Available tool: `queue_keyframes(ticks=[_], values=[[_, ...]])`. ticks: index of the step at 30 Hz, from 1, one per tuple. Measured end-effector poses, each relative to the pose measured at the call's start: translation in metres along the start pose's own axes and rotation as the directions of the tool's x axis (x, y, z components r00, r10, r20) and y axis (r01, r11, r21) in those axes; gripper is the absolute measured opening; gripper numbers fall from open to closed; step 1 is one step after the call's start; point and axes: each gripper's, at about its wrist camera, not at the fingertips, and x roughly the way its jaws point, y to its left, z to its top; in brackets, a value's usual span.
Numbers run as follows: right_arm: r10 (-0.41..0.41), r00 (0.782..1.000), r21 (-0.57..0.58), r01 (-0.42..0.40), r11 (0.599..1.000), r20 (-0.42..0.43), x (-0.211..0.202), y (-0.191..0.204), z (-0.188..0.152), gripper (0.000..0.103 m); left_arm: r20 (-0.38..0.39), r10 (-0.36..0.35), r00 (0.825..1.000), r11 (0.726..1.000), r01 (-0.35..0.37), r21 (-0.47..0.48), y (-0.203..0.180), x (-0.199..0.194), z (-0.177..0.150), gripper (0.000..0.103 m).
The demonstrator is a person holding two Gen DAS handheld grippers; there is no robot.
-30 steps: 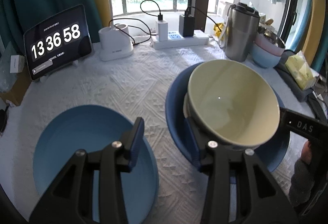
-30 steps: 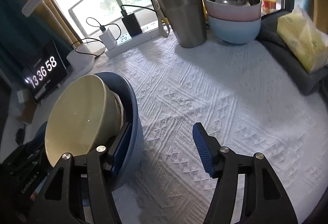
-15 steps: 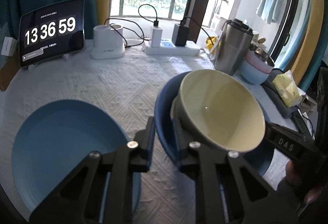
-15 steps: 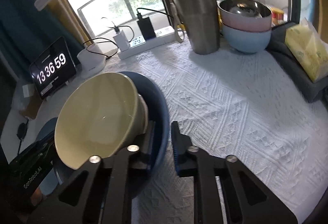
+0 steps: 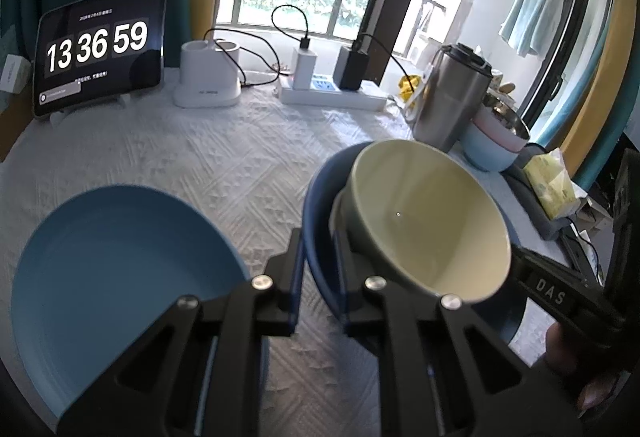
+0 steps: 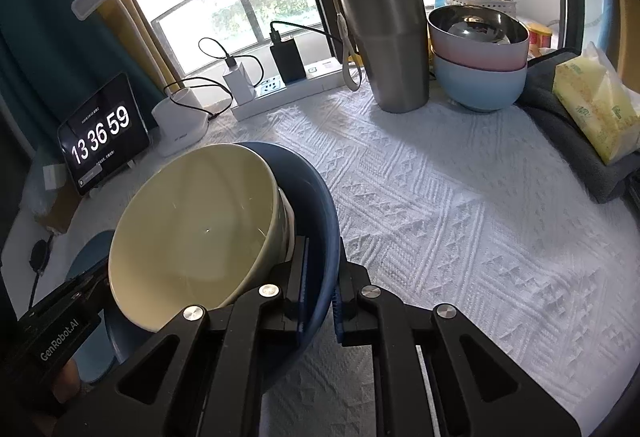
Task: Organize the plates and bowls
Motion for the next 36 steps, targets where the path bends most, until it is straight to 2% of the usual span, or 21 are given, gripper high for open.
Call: queue_keyframes(ticks=[13, 36], values=[[-0.016, 1.0, 0.005, 0.016, 1.0, 0.016, -0.017, 0.002, -0.001, 0.011, 0.013, -0.023, 1.0, 1.0, 0.023, 0.003, -0.002, -0.015, 0.0, 0.012], [-0.009, 0.995, -0.037, 0.013, 0.999, 0.101, -0.07, 0.035, -0.001, 0.011, 0.107, -0.037, 0.994, 0.999, 0.037, 0.004, 0.008, -0.074, 0.002, 0.013]])
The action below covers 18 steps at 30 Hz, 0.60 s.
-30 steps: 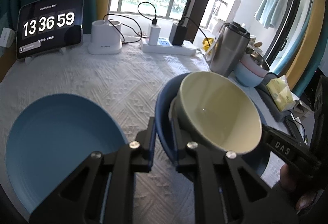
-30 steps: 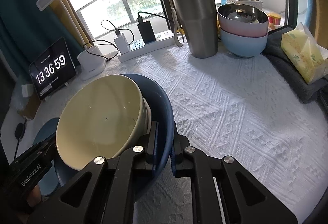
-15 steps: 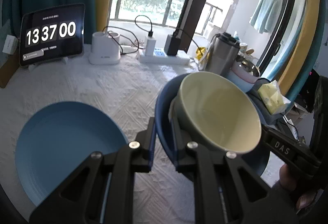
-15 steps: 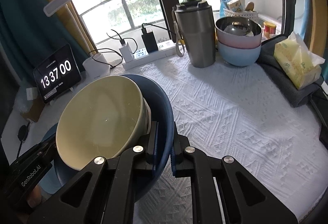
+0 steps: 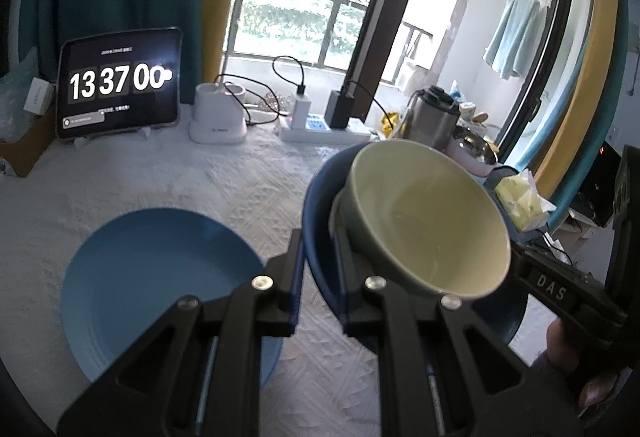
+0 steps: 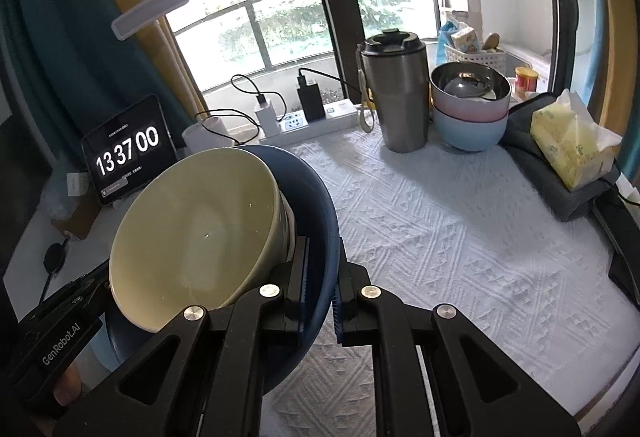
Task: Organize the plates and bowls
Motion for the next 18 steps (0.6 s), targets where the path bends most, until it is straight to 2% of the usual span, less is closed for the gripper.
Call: queue_keyframes(ticks=[18], values=[[0.036, 0.999, -0.081, -0.036, 0.996, 0.005, -0.008, 0.062, -0.002, 0.011, 0.047, 0.034, 0.998, 0.998, -0.031, -0.063, 0.052, -0.038, -0.002, 0.013]])
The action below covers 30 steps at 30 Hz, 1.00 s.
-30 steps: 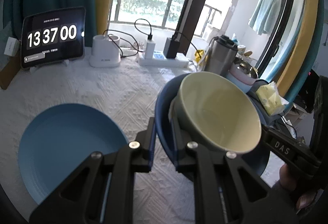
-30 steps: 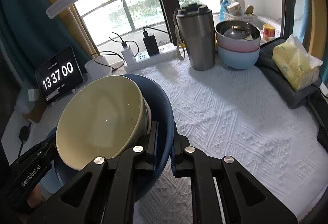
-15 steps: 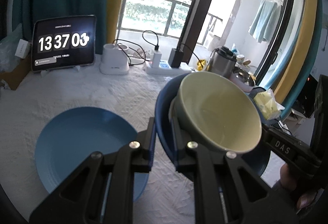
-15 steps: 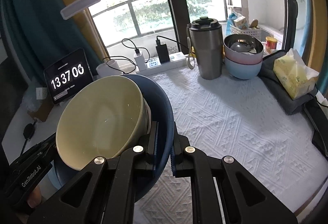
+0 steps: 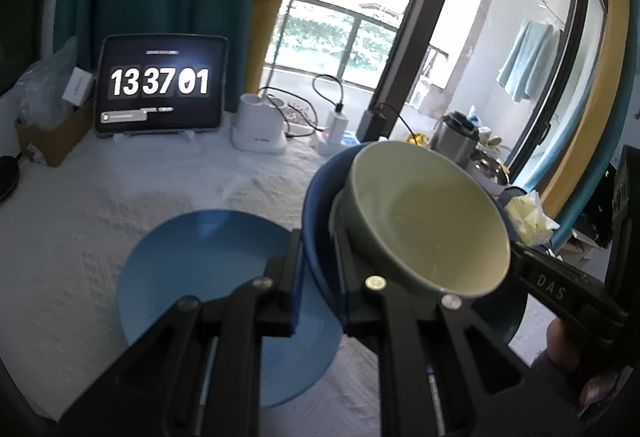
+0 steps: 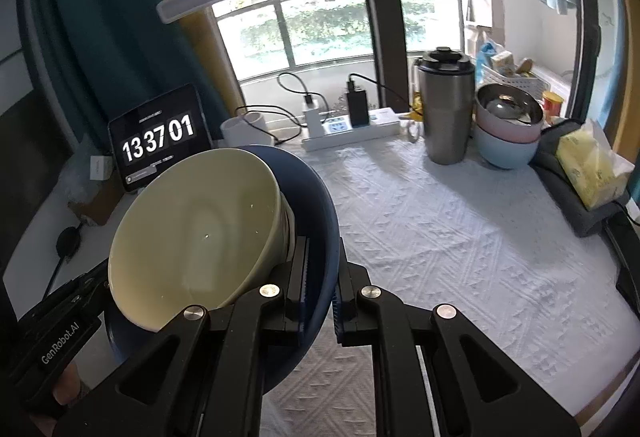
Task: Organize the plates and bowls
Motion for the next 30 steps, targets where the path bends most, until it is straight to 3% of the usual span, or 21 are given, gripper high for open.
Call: queue_keyframes(ticks=[30], values=[[0.062, 0.991, -0.085, -0.072, 0.994, -0.118, 0.07, 0.09, -0.004, 0.012, -0.046, 0.096, 0.994, 0.989, -0.1, -0.111, 0.1, 0.01, 0.002, 0.012]])
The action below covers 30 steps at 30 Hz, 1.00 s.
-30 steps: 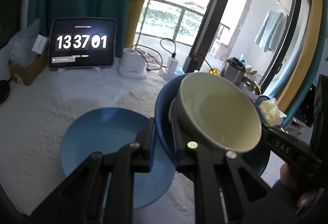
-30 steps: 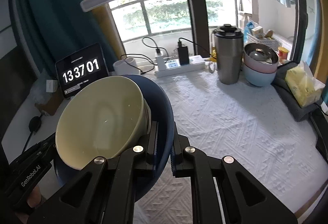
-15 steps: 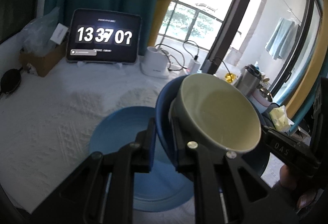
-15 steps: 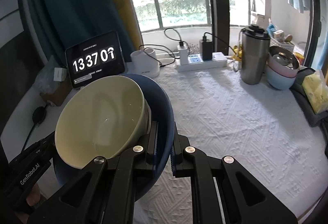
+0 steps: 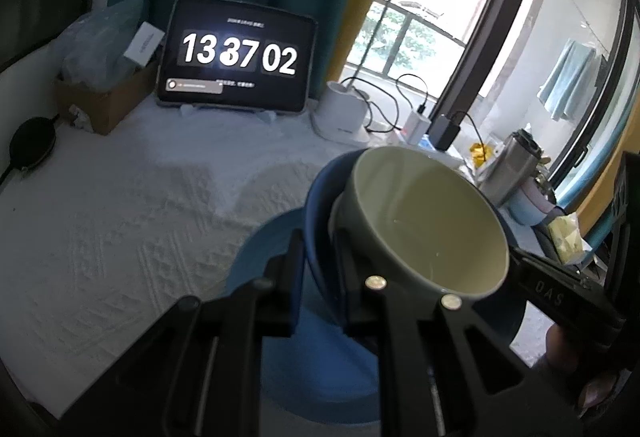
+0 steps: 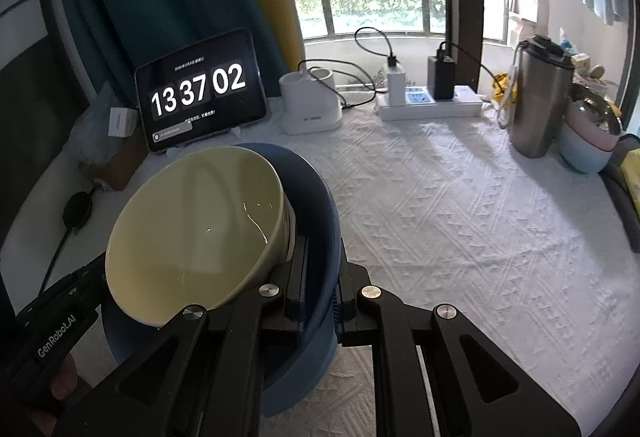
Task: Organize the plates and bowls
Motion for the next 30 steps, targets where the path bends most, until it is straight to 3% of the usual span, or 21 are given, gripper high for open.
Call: queue_keyframes(ticks=[13, 25, 30], values=[[-0.001, 0.999, 0.013, 0.001, 1.0, -0.046, 0.022, 0.001, -0.004, 0.013, 0.015, 0.009, 1.0, 0.999, -0.01, 0.036, 0.002, 0.008, 0.002, 0.013], [-0.052, 0.998, -0.038, 0.051, 0.998, -0.04, 0.024, 0.002, -0.007, 0.016, 0.067, 0.069, 0.995, 0.991, -0.076, 0.11, -0.009, 0.005, -0.001, 0.017], [-0.064, 0.997, -0.035, 0.063, 0.997, -0.046, 0.021, -0.003, -0.009, 0.031, 0.071, 0.065, 0.995, 0.991, -0.072, 0.109, -0.008, 0.0, -0.002, 0.018]])
